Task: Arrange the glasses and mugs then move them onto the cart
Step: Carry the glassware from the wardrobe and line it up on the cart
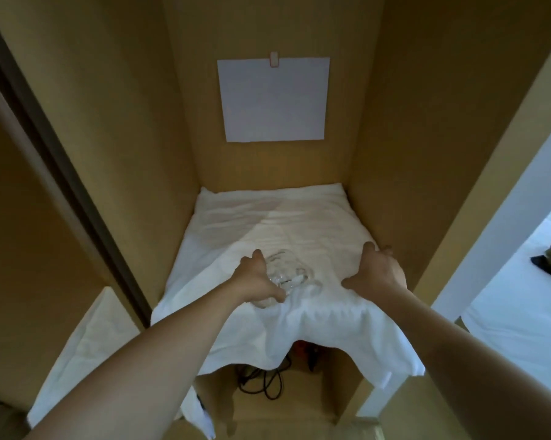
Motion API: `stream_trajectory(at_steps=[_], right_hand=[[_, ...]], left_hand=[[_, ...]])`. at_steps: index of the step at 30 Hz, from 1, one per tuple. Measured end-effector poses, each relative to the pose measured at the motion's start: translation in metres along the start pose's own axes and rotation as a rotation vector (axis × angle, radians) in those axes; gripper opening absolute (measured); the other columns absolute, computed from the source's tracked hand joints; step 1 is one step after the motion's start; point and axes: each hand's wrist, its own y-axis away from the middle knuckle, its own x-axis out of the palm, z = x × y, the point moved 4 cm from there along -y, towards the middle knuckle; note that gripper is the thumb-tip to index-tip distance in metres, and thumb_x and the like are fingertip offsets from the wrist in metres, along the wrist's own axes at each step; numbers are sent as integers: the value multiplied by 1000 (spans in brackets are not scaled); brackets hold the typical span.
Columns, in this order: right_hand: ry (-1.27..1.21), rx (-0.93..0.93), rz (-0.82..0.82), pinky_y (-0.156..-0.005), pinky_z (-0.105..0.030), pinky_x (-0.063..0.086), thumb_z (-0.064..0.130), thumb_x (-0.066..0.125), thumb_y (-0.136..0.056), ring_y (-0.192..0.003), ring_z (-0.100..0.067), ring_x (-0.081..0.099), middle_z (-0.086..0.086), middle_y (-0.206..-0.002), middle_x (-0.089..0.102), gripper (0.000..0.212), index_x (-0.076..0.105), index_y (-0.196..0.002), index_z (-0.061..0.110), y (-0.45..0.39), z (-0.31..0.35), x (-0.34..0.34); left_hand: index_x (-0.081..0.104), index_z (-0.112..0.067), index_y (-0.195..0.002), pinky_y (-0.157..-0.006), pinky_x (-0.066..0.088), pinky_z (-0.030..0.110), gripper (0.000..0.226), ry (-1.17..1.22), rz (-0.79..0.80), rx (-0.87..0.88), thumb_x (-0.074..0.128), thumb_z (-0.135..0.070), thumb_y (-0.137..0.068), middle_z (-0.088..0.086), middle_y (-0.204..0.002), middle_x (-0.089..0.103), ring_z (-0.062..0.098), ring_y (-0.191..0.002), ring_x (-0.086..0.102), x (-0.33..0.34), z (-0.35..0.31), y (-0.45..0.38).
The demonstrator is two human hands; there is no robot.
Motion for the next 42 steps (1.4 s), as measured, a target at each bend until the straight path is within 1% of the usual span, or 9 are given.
stream_trajectory(at_steps=[4, 9, 13, 16, 18, 21, 27, 32, 42], right_hand=[[-232, 63, -73, -47, -27, 37, 51, 85, -74, -68, -17, 44, -14, -115, 47, 68, 49, -112, 7, 22, 7, -11], [-686, 98, -160, -54, -30, 44, 65, 85, -55, -89, -29, 63, -16, -97, 66, 67, 55, -81, 11, 43, 22, -32], [-842, 49, -273, -80, -40, 55, 63, 85, -58, -98, -24, 58, -6, -114, 54, 83, 52, -117, 14, 72, 38, -63], [-972, 9, -341, -81, -40, 53, 59, 84, -65, -99, -22, 59, -3, -113, 55, 73, 48, -114, 17, 94, 45, -81], [-1059, -7, -363, -73, -36, 53, 60, 84, -64, -93, -21, 64, -2, -107, 61, 67, 48, -105, 21, 108, 47, -88], [-1148, -18, -413, -75, -36, 56, 63, 85, -59, -92, -21, 68, 2, -107, 63, 69, 49, -106, 27, 130, 45, -97], [-1212, 4, -605, -92, -39, 55, 60, 89, -56, -101, -14, 64, 14, -111, 60, 77, 45, -116, 39, 165, 20, -117], [-1208, 73, -733, -92, -43, 56, 61, 85, -53, -98, -13, 65, 12, -106, 64, 81, 47, -121, 39, 184, -25, -134], [-1149, 153, -778, -95, -39, 53, 47, 91, -66, -101, -13, 61, 2, -108, 58, 95, 41, -144, 24, 198, -198, -152]], left_hand=[[56, -13, -116, -74, 64, 43, 74, 518, 36, -45, 93, -31, -55, 8, -117, 66, 25, -99, 69, -16, 11, 25], [69, -4, -105, -85, 60, 55, 37, 985, 1, 55, 87, -11, -72, 9, -73, 70, 24, -68, 68, -52, -8, 58], [75, -10, -99, -96, 54, 54, 29, 1266, 74, 164, 83, -6, -72, 14, -89, 70, 26, -75, 64, -86, -22, 91], [82, -13, -78, -104, 49, 54, 14, 1420, 177, 293, 87, -14, -64, 16, -97, 68, 29, -84, 62, -104, -30, 116], [81, -9, -78, -104, 48, 53, 27, 1539, 210, 326, 85, -31, -63, 15, -97, 72, 32, -91, 64, -110, -34, 126], [70, -2, -117, -91, 56, 51, 83, 1681, 264, 330, 78, -58, -57, 21, -122, 69, 38, -108, 62, -113, -40, 133], [67, -5, -129, -100, 51, 52, 108, 1625, 365, 352, 60, -86, -58, 24, -129, 66, 38, -119, 60, -105, -71, 147], [62, -2, -134, -94, 52, 51, 64, 1529, 448, 338, 66, -40, -83, 23, -130, 65, 43, -114, 59, -76, -114, 164], [61, -7, -132, -87, 57, 56, 48, 1238, 732, 449, 65, -34, -92, 16, -107, 72, 35, -91, 72, 51, -253, 184]])
